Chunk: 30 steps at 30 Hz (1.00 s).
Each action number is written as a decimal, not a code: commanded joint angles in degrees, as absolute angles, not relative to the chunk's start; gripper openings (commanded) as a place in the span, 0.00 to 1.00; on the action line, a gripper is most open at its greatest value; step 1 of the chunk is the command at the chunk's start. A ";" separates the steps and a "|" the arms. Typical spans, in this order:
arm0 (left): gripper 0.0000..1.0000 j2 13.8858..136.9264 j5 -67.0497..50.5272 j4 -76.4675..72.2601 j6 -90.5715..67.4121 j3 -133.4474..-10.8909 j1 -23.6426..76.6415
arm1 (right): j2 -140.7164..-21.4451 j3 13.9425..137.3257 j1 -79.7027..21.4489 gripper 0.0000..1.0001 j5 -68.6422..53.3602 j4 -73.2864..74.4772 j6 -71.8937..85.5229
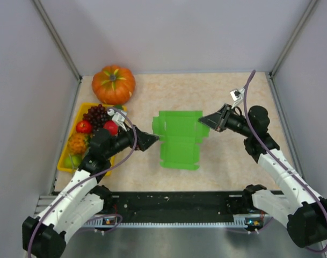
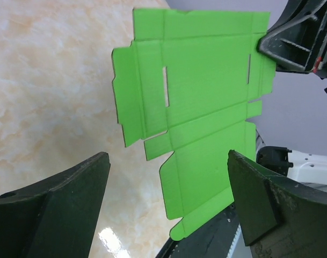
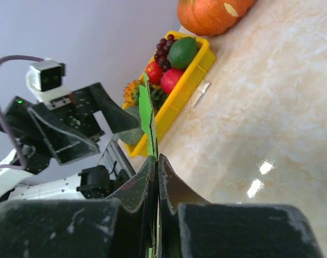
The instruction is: Fold the paper box
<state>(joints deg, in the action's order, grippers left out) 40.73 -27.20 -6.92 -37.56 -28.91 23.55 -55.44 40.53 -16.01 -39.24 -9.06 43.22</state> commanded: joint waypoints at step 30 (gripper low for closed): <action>0.00 55.02 -64.15 -19.08 -33.40 -37.26 19.33 | -64.94 66.53 -25.13 0.70 -46.39 26.36 5.11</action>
